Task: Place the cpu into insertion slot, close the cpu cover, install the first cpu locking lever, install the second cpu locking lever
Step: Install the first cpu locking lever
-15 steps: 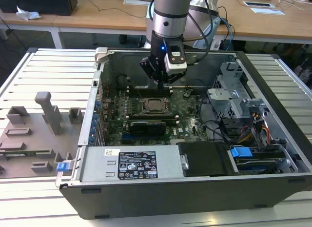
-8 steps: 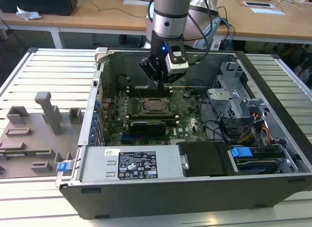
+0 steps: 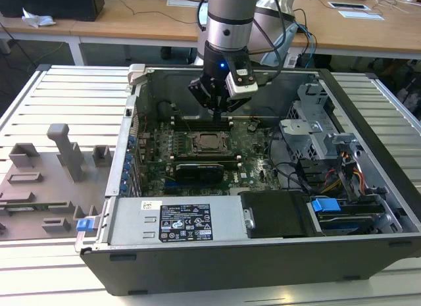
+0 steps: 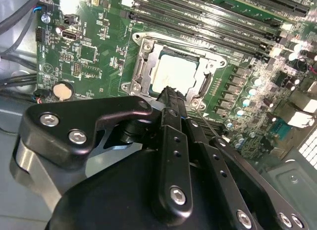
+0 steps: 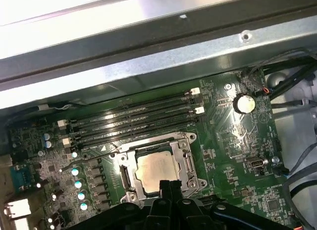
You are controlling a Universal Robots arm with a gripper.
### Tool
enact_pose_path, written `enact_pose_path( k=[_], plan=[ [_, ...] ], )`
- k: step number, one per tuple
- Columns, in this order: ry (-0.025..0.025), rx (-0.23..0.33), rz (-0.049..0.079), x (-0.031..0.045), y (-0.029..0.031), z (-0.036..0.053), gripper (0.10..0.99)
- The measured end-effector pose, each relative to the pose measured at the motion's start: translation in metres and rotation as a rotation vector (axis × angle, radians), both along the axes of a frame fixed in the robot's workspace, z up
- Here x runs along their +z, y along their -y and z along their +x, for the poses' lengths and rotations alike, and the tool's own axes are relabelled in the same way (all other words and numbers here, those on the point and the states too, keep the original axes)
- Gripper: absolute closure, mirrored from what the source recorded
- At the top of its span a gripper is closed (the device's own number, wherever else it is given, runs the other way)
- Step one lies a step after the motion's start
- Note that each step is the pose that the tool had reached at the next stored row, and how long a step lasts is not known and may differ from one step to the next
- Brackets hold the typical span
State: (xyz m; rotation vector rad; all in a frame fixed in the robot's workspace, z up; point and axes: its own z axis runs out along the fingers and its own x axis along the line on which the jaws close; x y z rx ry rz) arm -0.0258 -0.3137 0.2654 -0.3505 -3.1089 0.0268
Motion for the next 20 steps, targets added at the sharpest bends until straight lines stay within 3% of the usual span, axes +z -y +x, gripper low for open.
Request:
enact_pose_path(
  k=[20],
  plan=[
    [0.0,0.219,0.0,0.0,0.0,0.0,0.98]
  ],
)
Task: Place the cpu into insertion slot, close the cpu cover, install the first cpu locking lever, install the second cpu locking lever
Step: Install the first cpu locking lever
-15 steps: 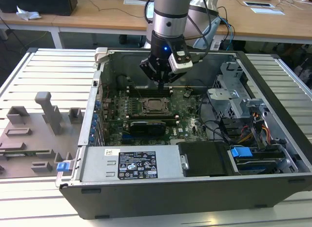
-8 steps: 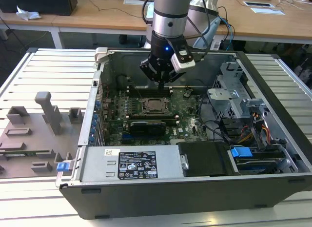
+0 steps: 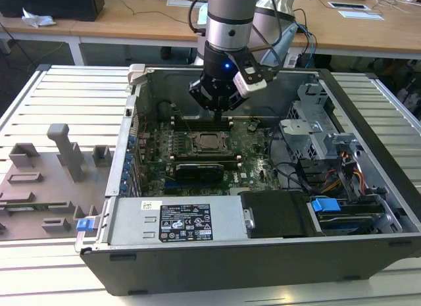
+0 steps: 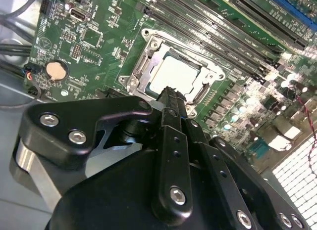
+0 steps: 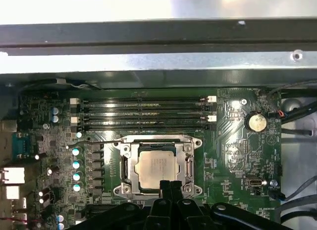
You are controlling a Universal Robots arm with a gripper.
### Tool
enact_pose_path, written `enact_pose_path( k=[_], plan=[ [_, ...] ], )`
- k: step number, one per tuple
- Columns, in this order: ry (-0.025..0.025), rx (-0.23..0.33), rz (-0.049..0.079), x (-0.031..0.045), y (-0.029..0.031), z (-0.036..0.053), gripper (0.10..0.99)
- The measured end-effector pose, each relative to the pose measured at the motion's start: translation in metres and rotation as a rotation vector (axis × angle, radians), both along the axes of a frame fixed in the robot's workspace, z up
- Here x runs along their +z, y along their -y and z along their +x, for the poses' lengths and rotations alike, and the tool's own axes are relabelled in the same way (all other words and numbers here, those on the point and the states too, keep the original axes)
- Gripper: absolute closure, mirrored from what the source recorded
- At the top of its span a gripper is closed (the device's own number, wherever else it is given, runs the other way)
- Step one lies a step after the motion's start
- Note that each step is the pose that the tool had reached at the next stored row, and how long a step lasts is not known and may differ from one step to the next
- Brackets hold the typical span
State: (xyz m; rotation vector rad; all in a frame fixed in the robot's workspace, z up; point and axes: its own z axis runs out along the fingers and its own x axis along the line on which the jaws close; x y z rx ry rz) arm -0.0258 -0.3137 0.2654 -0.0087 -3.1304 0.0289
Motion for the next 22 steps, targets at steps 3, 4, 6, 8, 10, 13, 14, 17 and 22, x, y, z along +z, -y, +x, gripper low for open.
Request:
enact_pose_path(
  k=[3,4,6,8,10,13,14,17,22],
  plan=[
    [0.0,0.03,0.0,0.0,0.0,0.0,0.98],
    [0.0,0.046,0.0,0.0,0.0,0.0,0.98],
    [0.0001,0.065,0.0,0.0,0.0,0.0,0.98],
    [0.0,0.078,0.0,0.0,0.0,0.0,0.98],
    [0.0001,0.096,0.0,0.0,0.0,0.0,0.98],
    [0.0,0.115,0.0,0.0,0.0,0.0,0.98],
    [0.0001,0.122,0.0,0.0,0.0,0.0,0.98],
    [0.0,0.142,0.0,0.0,0.0,0.0,0.98],
    [0.0001,0.184,0.0,0.0,0.0,0.0,0.98]
  ],
)
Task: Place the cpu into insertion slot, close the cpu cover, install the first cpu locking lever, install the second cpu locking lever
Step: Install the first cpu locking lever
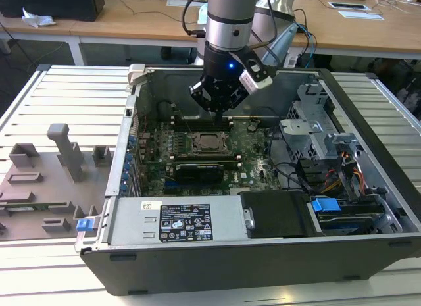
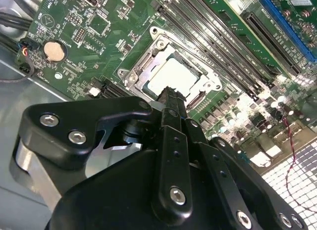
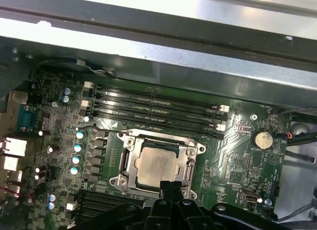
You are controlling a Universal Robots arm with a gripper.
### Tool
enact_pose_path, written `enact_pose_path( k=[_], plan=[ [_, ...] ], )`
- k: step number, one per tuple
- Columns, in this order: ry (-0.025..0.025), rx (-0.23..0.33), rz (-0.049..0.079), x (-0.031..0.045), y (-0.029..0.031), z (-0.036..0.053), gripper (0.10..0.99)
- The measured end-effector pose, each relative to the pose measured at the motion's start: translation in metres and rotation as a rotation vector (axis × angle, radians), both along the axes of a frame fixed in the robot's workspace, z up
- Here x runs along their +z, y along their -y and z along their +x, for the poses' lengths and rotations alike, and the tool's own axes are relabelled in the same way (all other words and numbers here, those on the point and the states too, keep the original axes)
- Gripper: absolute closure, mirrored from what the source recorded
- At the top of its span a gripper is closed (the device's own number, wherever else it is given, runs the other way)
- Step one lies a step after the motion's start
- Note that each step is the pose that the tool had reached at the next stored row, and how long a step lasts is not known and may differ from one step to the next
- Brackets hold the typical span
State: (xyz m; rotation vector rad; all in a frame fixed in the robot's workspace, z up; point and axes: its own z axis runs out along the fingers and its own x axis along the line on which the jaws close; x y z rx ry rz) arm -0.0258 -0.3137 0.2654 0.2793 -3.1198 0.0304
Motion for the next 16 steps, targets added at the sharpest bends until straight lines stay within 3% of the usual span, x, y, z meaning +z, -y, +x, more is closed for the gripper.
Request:
enact_pose_path(
  k=[2,8,16],
  plan=[
    [-0.0001,0.024,0.0,0.0,0.0,0.0,0.98],
    [0.0,0.025,0.0,0.0,-0.0001,-0.0013,0.98],
    [0.0002,0.018,0.0,-0.0009,-0.0003,-0.0212,0.98]
  ],
)
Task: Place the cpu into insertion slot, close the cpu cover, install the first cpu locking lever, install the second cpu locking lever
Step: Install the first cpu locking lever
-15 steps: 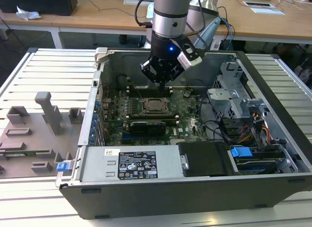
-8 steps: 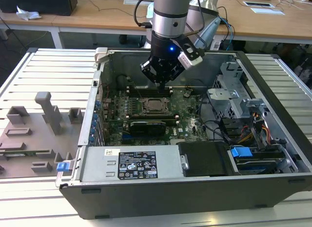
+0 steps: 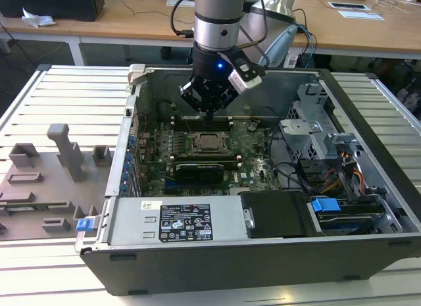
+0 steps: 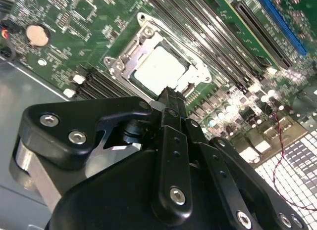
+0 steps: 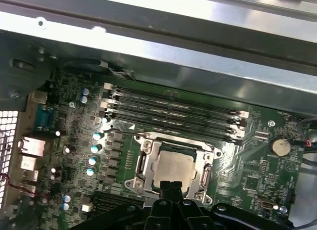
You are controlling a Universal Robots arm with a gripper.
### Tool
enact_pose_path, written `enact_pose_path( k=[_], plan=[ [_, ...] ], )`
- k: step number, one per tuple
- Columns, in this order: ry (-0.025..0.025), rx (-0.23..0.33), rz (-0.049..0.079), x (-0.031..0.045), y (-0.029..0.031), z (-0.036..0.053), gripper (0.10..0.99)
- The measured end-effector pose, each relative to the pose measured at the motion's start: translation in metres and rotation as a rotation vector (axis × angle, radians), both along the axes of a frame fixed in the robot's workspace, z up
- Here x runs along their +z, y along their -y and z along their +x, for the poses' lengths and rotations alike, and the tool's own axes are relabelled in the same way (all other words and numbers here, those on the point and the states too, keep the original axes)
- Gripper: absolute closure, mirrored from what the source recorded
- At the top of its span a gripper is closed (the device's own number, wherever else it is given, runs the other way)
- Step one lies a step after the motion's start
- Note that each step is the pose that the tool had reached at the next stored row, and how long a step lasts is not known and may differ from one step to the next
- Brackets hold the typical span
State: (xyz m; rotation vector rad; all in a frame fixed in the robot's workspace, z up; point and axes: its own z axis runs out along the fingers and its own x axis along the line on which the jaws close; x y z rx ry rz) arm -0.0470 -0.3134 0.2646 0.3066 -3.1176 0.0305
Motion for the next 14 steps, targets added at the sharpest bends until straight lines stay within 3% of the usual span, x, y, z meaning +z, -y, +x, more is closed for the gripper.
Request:
enact_pose_path(
  k=[7,14],
  plan=[
    [0.0,-0.027,0.0,-0.0005,-0.0002,-0.01,0.98],
    [-0.0001,-0.171,0.0,-0.0017,-0.0002,-0.0105,0.98]
  ],
)
